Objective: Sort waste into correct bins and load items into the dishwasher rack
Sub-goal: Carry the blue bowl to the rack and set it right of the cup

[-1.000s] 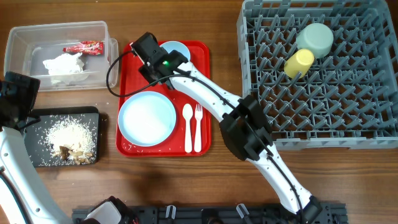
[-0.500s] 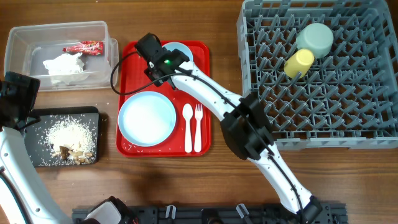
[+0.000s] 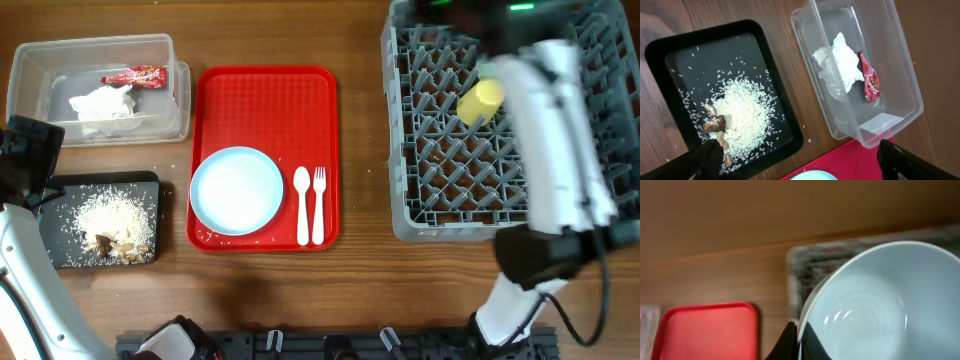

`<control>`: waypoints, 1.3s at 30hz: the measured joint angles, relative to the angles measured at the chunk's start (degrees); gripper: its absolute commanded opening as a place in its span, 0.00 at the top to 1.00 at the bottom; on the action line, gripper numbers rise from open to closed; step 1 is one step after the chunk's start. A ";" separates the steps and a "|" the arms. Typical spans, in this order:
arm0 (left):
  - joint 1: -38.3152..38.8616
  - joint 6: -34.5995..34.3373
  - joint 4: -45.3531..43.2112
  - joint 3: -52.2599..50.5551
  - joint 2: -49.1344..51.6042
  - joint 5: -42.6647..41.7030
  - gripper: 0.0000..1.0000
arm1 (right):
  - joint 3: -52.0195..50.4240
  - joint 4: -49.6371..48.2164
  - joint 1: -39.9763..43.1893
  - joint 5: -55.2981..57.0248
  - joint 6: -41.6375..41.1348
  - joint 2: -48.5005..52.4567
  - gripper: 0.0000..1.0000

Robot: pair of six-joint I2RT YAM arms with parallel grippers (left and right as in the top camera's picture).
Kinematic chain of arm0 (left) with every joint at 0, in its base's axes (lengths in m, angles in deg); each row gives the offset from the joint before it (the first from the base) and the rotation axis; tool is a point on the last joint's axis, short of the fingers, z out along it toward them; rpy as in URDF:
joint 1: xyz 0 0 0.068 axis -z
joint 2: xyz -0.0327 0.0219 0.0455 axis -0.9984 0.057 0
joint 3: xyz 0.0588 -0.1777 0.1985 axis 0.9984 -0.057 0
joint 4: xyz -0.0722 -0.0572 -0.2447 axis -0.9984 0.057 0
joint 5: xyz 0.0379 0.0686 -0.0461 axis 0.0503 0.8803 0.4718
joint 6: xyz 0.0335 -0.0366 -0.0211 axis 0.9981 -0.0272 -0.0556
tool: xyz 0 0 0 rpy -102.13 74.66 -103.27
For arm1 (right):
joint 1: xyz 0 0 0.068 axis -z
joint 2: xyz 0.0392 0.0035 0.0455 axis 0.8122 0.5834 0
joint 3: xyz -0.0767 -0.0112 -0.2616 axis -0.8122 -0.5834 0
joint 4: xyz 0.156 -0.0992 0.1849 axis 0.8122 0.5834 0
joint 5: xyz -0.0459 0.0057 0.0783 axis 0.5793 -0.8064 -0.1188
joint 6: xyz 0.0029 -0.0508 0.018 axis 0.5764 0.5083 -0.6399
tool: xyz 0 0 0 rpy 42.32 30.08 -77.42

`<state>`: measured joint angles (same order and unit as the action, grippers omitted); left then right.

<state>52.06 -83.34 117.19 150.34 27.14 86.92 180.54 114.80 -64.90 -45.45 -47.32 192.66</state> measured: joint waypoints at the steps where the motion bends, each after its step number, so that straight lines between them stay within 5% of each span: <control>1: 0.00 0.00 0.00 0.00 0.00 0.00 0.00 | 0.00 2.34 3.87 -1.44 -1.27 -1.18 0.96; 10: 0.00 0.00 0.00 0.00 0.00 0.02 0.00 | -4.22 14.62 26.80 -20.94 -2.21 -4.72 0.96; 17: 0.00 0.00 0.00 0.00 0.00 0.00 0.00 | -22.32 3.48 36.59 -57.31 7.69 -4.70 0.96; 22: 0.00 0.00 0.00 0.00 0.00 0.02 0.00 | -36.68 -9.44 39.56 -72.54 7.56 -4.76 0.96; 29: 0.00 0.00 0.00 0.00 0.00 0.00 0.00 | -53.44 -29.33 45.22 -77.90 -3.32 -4.74 0.96; 39: 0.00 0.00 0.00 0.00 0.00 0.02 0.00 | -56.43 -35.15 48.41 -78.53 -8.68 -4.74 0.84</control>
<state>52.06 -83.34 117.19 150.34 27.14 86.94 124.10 79.66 -16.49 -123.98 -56.00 187.91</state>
